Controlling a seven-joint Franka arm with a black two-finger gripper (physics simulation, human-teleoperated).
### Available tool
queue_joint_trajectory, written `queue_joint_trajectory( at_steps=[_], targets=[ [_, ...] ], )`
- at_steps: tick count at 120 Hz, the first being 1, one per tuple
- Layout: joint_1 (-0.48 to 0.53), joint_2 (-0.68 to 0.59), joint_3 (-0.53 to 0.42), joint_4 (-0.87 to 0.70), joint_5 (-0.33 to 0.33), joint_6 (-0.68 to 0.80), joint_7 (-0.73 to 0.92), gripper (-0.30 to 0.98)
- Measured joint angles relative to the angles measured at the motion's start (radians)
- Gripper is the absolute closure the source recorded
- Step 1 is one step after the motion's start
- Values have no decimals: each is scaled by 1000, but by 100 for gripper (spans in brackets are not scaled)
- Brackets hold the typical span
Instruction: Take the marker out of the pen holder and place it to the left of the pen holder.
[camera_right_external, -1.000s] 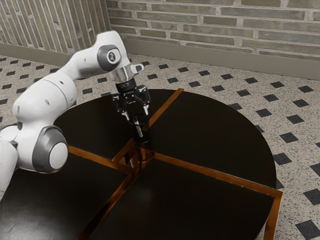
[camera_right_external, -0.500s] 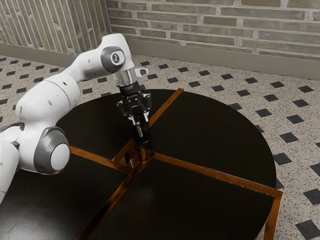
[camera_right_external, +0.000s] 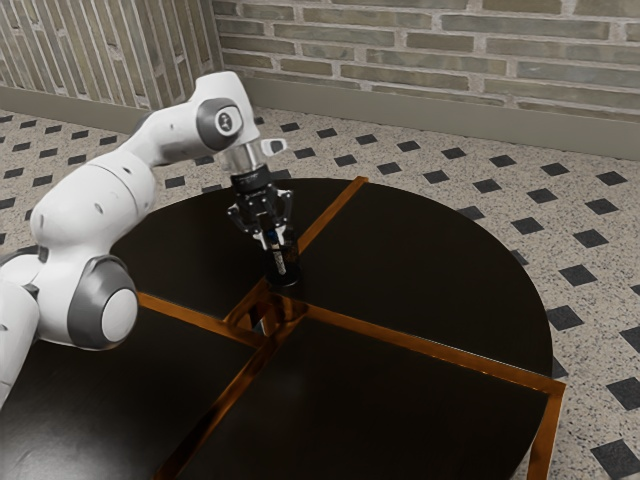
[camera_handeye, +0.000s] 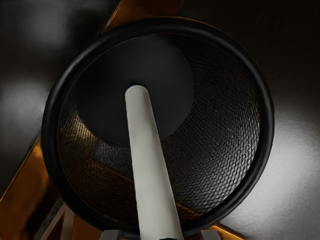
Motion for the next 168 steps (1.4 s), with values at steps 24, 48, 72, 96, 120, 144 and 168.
queue_joint_trajectory(
  at_steps=[24, 48, 72, 96, 120, 144, 168],
  targets=[
    [2, -1, 5, 1, 0, -5, 1, 62],
    [-3, -22, 4, -7, 1, -13, 1, 66],
    [0, -91, 6, -38, 5, -31, 2, 72],
    [133, -278, -98, -114, 6, -57, 5, 74],
    [284, -115, -138, -108, -243, 102, 9, 76],
    [337, 11, -130, -127, -451, 217, 45, 76],
    [379, 60, -137, -166, -499, 261, 99, 76]
  ],
)
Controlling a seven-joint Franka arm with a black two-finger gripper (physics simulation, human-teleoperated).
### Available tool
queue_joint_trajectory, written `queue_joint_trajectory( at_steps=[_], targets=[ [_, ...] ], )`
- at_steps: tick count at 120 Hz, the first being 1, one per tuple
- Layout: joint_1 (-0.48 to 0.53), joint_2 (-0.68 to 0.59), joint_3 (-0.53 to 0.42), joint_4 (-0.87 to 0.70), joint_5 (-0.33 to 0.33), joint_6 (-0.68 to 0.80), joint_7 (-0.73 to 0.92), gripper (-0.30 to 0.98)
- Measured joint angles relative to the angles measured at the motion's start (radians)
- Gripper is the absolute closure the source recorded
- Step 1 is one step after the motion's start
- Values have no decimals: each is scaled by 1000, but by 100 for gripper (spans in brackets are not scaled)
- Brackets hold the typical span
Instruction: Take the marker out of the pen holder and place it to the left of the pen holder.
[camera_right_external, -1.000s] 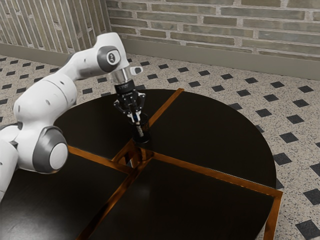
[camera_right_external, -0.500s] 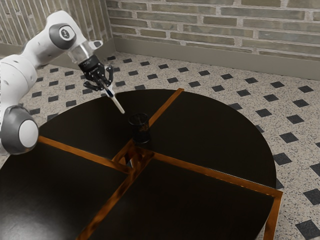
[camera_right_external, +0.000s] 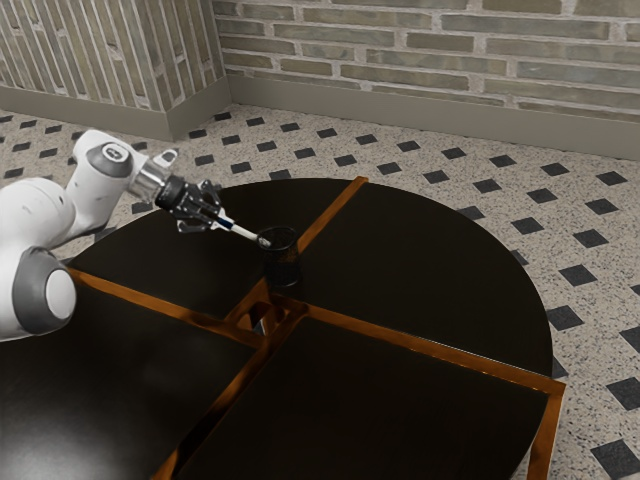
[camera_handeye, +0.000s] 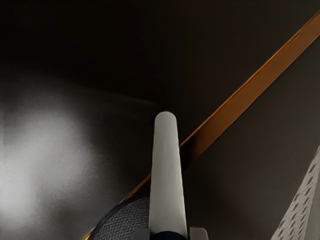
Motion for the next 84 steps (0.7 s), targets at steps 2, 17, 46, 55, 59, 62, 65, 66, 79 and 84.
queue_joint_trajectory(
  at_steps=[2, 17, 46, 55, 59, 62, 65, 66, 79, 84],
  targets=[
    [1, 0, 0, -2, -1, 2, 4, 75],
    [3, 0, 1, -6, -12, 13, 37, 64],
    [4, -3, 7, -59, 6, 14, 86, 43],
    [3, -4, 8, -67, 22, 12, 98, 40],
    [3, -5, 8, -73, 30, 11, 103, 38],
    [3, -5, 8, -77, 36, 10, 106, 37],
    [3, -5, 8, -81, 41, 9, 109, 36],
    [3, -5, 8, -83, 43, 8, 110, 36],
    [3, -5, 8, -95, 64, 4, 123, 29],
    [3, -5, 8, -98, 74, 2, 127, 26]
  ],
)
